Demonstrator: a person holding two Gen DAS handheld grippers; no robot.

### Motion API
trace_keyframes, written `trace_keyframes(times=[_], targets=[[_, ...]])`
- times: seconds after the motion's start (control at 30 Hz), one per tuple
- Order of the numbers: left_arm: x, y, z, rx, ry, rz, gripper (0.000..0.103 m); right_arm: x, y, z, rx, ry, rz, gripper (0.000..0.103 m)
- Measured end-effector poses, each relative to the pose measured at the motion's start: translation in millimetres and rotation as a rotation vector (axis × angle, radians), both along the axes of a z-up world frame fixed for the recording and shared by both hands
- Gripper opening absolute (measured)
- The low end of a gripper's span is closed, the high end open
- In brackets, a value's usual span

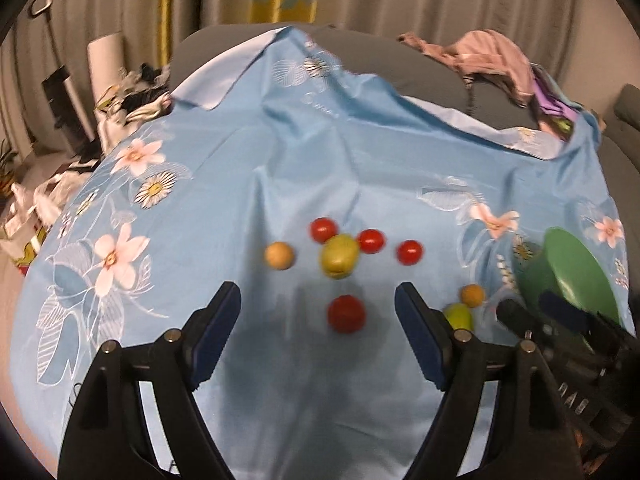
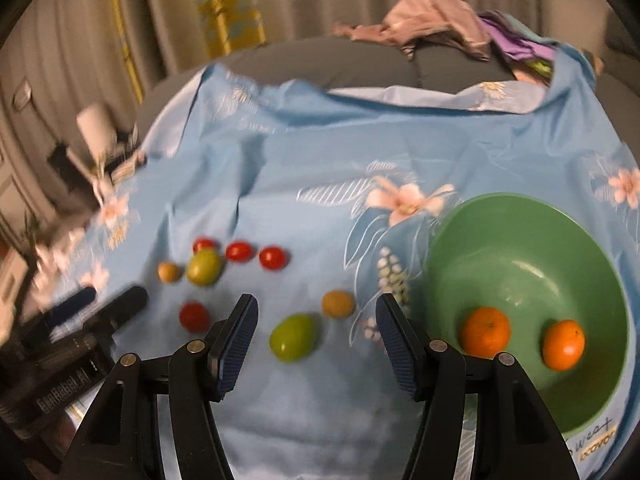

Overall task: Organize fruits
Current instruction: 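Grasp the yellow lemon with the left tool while the right tool grasps the green fruit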

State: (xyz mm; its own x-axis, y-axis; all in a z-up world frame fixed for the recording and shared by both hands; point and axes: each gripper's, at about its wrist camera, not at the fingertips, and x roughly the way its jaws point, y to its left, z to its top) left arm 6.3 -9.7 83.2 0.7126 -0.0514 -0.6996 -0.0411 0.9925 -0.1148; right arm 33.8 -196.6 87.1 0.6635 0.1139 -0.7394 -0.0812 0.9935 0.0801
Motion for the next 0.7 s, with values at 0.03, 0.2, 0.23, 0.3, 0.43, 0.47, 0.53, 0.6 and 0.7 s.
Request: trace_keyframes(times=[0.03, 0.2, 0.23, 0.3, 0.43, 0.47, 0.53, 0.6, 0.7], targets=[[1, 3, -1, -0.005, 0.004, 0.006, 0.080, 2, 3, -3, -0.014, 0.011, 0.007, 0.062], [3, 9, -5, -0.043, 0.020, 0.005, 0.080, 5, 9, -13, -0.019, 0.049, 0.011, 0.062], [3, 9, -5, -0.042, 0.021, 0.004, 0.080, 5, 9, -14, -0.016, 0.052, 0.012, 0.062], [3, 10, -5, -0.049, 0.020, 0.002, 0.080, 5, 10, -16, -0.008, 0.062, 0.016, 0.062], [4, 13, -8, -0.072, 0.029, 0.005, 0.080, 4, 6, -16, 0.013, 0.064, 0.033, 0.062], [4, 14, -8, -0.084, 0.030, 0.004, 0.080, 3, 4, -15, 0.025, 0.063, 0.037, 0.062], [3, 16, -8, -0.105, 0.030, -0.001, 0.080, 3, -3, -14, 0.059, 0.064, 0.034, 0.062], [3, 17, -8, -0.111, 0.027, 0.000, 0.080, 3, -10, -12, 0.099, 0.066, 0.021, 0.062], [5, 16, -11, -0.129, 0.039, -0.008, 0.080, 3, -15, -10, 0.168, 0.063, 0.030, 0.062]])
